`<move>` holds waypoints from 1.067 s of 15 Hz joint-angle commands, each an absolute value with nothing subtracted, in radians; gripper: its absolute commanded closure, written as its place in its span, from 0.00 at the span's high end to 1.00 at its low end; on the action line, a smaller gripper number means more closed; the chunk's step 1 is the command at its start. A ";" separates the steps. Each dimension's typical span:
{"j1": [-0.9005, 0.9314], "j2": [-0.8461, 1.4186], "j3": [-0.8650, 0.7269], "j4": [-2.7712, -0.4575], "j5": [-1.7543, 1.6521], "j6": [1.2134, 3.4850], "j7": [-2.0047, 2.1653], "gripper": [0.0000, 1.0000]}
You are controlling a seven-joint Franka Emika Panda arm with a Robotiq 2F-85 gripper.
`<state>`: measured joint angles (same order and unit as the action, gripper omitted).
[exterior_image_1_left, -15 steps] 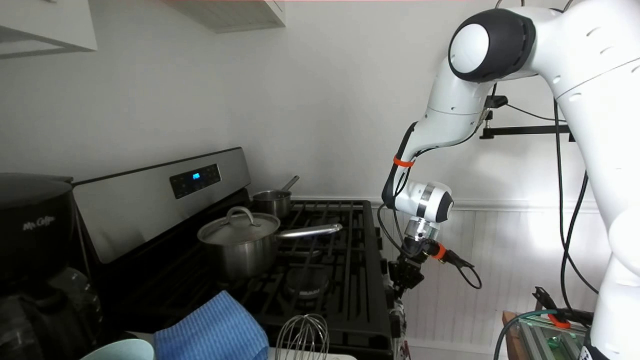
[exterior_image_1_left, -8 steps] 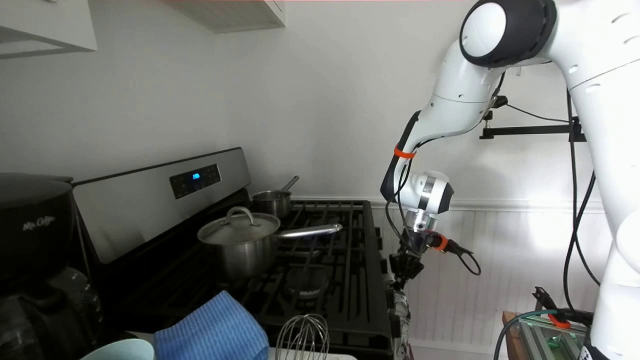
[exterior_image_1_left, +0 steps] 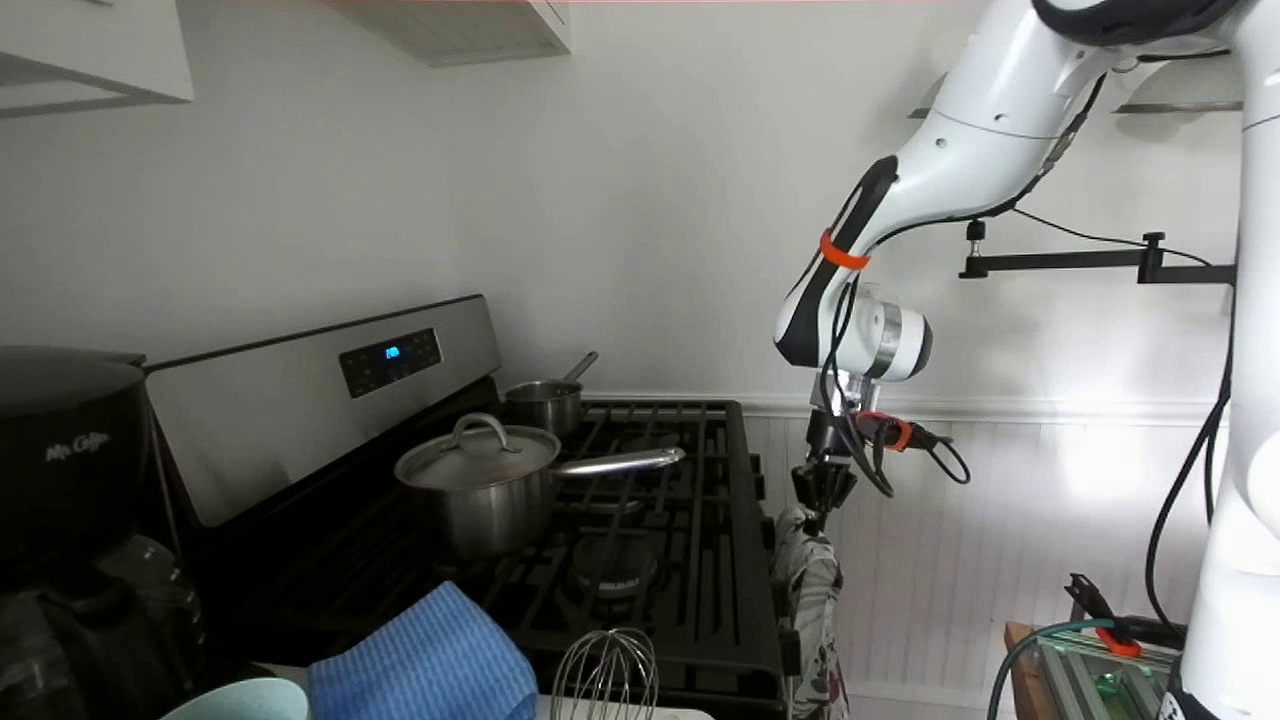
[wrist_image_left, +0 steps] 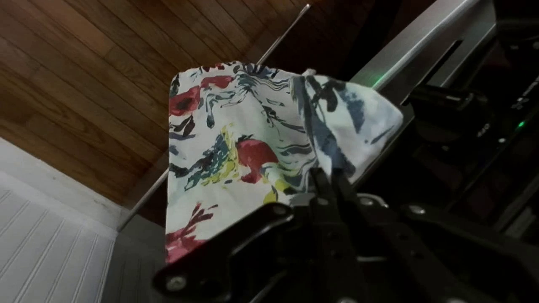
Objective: Move the pot's lid to the stove using the tea towel
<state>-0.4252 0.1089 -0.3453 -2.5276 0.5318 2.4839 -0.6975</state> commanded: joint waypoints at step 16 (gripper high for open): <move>-0.368 -0.499 -0.344 -2.605 -0.019 2.253 -0.383 0.05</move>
